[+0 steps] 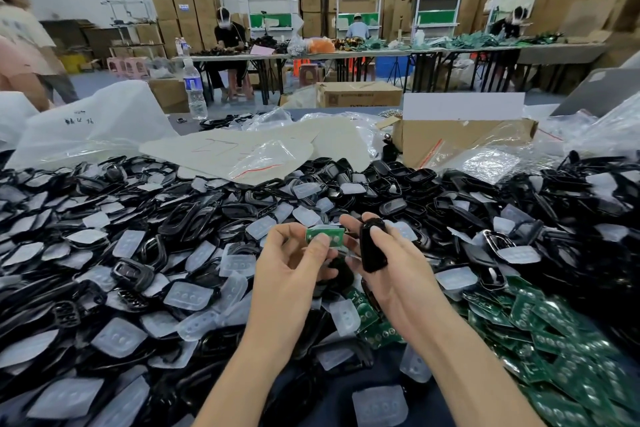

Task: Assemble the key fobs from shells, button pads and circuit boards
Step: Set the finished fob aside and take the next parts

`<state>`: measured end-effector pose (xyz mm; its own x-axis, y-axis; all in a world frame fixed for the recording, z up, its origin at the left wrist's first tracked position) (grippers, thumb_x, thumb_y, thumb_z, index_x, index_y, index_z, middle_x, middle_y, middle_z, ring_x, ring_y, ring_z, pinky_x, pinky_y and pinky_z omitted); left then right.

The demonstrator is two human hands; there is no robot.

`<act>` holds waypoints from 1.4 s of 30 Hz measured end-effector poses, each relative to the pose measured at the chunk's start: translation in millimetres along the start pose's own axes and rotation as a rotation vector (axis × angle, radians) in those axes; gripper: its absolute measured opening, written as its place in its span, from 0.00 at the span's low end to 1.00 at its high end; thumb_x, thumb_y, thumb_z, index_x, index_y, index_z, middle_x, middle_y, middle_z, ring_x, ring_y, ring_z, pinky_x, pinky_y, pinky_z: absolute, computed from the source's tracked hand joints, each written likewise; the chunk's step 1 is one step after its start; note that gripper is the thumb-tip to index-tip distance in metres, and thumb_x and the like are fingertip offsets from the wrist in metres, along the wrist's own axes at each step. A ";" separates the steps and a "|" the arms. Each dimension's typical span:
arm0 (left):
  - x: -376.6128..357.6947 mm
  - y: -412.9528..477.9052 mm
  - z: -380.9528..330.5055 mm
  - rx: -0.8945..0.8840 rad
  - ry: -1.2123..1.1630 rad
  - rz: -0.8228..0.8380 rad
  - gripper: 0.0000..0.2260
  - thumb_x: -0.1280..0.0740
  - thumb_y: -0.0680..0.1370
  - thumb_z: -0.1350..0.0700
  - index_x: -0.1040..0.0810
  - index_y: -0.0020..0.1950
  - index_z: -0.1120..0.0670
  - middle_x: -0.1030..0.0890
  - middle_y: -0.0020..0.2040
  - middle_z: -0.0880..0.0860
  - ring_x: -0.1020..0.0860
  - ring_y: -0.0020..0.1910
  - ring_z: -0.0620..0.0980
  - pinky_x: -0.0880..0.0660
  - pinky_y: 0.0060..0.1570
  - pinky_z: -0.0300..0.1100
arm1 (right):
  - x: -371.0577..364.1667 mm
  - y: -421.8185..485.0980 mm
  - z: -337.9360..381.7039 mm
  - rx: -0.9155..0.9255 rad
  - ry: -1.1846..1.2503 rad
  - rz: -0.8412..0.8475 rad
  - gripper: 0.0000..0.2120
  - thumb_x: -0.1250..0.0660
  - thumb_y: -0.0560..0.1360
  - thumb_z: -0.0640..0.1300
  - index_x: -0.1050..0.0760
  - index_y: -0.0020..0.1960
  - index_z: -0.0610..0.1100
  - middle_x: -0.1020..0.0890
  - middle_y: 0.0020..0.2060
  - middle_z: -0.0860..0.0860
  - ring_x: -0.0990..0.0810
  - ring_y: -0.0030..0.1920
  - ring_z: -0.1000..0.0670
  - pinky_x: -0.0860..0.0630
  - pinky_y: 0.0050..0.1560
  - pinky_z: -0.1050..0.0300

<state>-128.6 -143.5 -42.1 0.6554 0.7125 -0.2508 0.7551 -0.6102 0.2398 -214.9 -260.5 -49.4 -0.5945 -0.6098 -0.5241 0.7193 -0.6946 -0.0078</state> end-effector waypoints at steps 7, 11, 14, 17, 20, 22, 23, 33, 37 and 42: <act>-7.9 -5.9 3.0 -0.032 0.105 0.057 0.07 0.32 0.80 0.59 0.22 0.56 0.49 0.14 0.47 0.50 0.16 0.46 0.48 0.20 0.41 0.38 | 3.0 -4.1 -3.1 0.193 -0.302 -0.027 0.06 0.37 0.77 0.52 0.24 0.51 0.60 0.14 0.55 0.54 0.16 0.57 0.50 0.23 0.63 0.46; -7.9 -5.7 4.3 -0.033 0.113 0.035 0.04 0.32 0.81 0.60 0.23 0.54 0.53 0.15 0.45 0.49 0.17 0.44 0.47 0.20 0.41 0.38 | 6.7 -5.2 -0.2 0.293 -0.360 -0.104 0.07 0.29 0.79 0.46 0.20 0.47 0.58 0.16 0.49 0.49 0.16 0.55 0.46 0.21 0.62 0.44; -8.3 -6.1 5.2 -0.034 0.130 0.022 0.03 0.31 0.80 0.60 0.23 0.53 0.54 0.15 0.45 0.48 0.17 0.43 0.45 0.20 0.40 0.37 | 7.7 -5.5 -0.4 0.281 -0.321 -0.122 0.07 0.28 0.77 0.43 0.19 0.45 0.56 0.14 0.46 0.51 0.15 0.52 0.48 0.19 0.56 0.51; -7.5 -5.2 5.4 -0.024 0.122 -0.019 0.03 0.31 0.80 0.59 0.24 0.53 0.54 0.14 0.43 0.48 0.18 0.40 0.44 0.22 0.37 0.35 | 6.5 -4.8 -3.7 0.211 -0.167 -0.111 0.03 0.29 0.77 0.40 0.21 0.49 0.46 0.13 0.45 0.49 0.13 0.49 0.48 0.18 0.50 0.59; -5.5 -4.5 4.6 -0.027 0.148 -0.062 0.03 0.31 0.80 0.59 0.23 0.53 0.52 0.14 0.43 0.49 0.18 0.40 0.44 0.22 0.37 0.35 | 4.0 -5.1 -7.8 0.175 -0.124 -0.102 0.04 0.30 0.78 0.37 0.23 0.52 0.41 0.13 0.44 0.49 0.13 0.50 0.47 0.19 0.49 0.61; -4.4 -4.7 3.6 -0.048 0.181 -0.079 0.04 0.31 0.81 0.58 0.23 0.53 0.51 0.14 0.43 0.49 0.18 0.41 0.45 0.22 0.37 0.36 | 1.8 -5.7 -10.0 0.160 -0.120 -0.081 0.06 0.30 0.78 0.35 0.22 0.53 0.42 0.14 0.47 0.46 0.13 0.51 0.46 0.18 0.50 0.61; -4.0 -4.8 2.9 -0.060 0.195 -0.085 0.04 0.31 0.81 0.58 0.23 0.52 0.50 0.14 0.43 0.49 0.18 0.41 0.45 0.21 0.37 0.37 | 0.7 -6.2 -10.6 0.155 -0.124 -0.070 0.06 0.30 0.78 0.35 0.21 0.53 0.42 0.14 0.49 0.45 0.14 0.52 0.46 0.18 0.51 0.60; -3.6 -5.6 -0.3 -0.094 0.257 -0.085 0.05 0.31 0.80 0.57 0.23 0.51 0.47 0.15 0.43 0.49 0.19 0.41 0.55 0.20 0.39 0.50 | -2.8 -9.1 -10.5 0.181 -0.160 -0.054 0.08 0.28 0.76 0.34 0.17 0.49 0.46 0.13 0.45 0.49 0.14 0.51 0.46 0.18 0.50 0.61; -2.0 -5.1 0.3 -0.077 0.233 -0.072 0.05 0.31 0.80 0.58 0.22 0.51 0.47 0.15 0.43 0.48 0.18 0.40 0.45 0.21 0.37 0.38 | -2.3 -9.1 -9.8 0.184 -0.158 -0.057 0.07 0.28 0.76 0.34 0.19 0.52 0.44 0.13 0.45 0.50 0.14 0.52 0.47 0.18 0.50 0.61; -1.8 -4.9 1.3 -0.080 0.231 -0.064 0.07 0.31 0.80 0.58 0.22 0.50 0.45 0.15 0.44 0.48 0.18 0.42 0.46 0.21 0.38 0.37 | -2.6 -9.3 -11.2 0.192 -0.191 -0.051 0.07 0.28 0.76 0.35 0.18 0.50 0.45 0.13 0.44 0.51 0.14 0.52 0.46 0.18 0.50 0.61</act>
<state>-133.5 -142.2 -44.0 0.5776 0.8148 -0.0497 0.7853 -0.5380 0.3063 -216.0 -248.2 -57.4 -0.6985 -0.6202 -0.3570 0.6162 -0.7750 0.1406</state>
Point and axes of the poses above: each hand's wrist, its own y-axis towards the middle knuckle, its own x-axis out of the back of the hand, z = x × y, the point moved 2 cm from there along y, towards the middle knuckle
